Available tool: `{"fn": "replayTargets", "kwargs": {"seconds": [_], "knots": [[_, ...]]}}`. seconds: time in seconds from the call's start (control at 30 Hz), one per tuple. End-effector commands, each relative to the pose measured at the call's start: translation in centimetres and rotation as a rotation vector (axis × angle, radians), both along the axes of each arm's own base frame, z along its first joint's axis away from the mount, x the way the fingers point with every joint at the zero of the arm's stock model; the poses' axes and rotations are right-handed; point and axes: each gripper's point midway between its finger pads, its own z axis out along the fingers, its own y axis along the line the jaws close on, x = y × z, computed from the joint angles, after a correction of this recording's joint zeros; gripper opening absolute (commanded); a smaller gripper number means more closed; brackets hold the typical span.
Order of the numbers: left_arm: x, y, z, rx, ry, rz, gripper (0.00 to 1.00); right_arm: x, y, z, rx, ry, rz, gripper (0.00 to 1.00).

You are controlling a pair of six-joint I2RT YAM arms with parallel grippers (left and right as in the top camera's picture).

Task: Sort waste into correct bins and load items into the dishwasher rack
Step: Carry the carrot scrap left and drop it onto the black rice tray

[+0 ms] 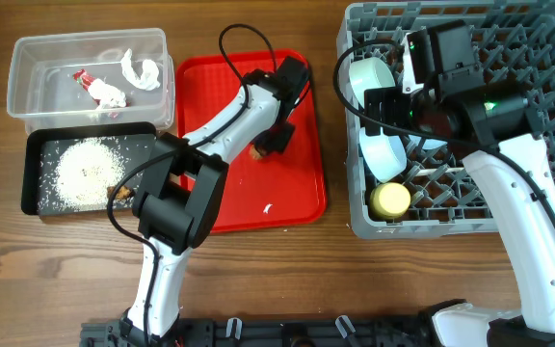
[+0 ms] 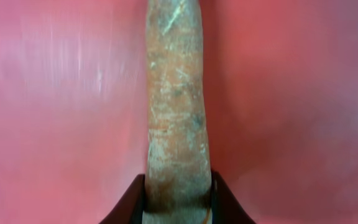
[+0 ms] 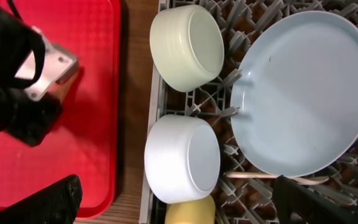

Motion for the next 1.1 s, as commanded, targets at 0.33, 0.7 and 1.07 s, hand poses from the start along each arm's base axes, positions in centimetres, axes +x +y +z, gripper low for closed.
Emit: {"fn": "replayTargets", "kwargs": {"seconds": [0.33,0.7,1.07], "knots": [[-0.2,12.7,12.4,-0.112,-0.072,0.576,0.04,0.2,0.1,-0.2,0.012,0.003,-0.005,1.00],[-5.4,29.1,18.9,-0.140,-0.179,1.085,0.04,0.2,0.1,-0.2,0.013,0.002,-0.005,1.00],[-7.5,35.8,8.7,-0.192,-0.212,1.460,0.04,0.3,0.2,-0.1,0.014,-0.001,-0.006,1.00]]}}
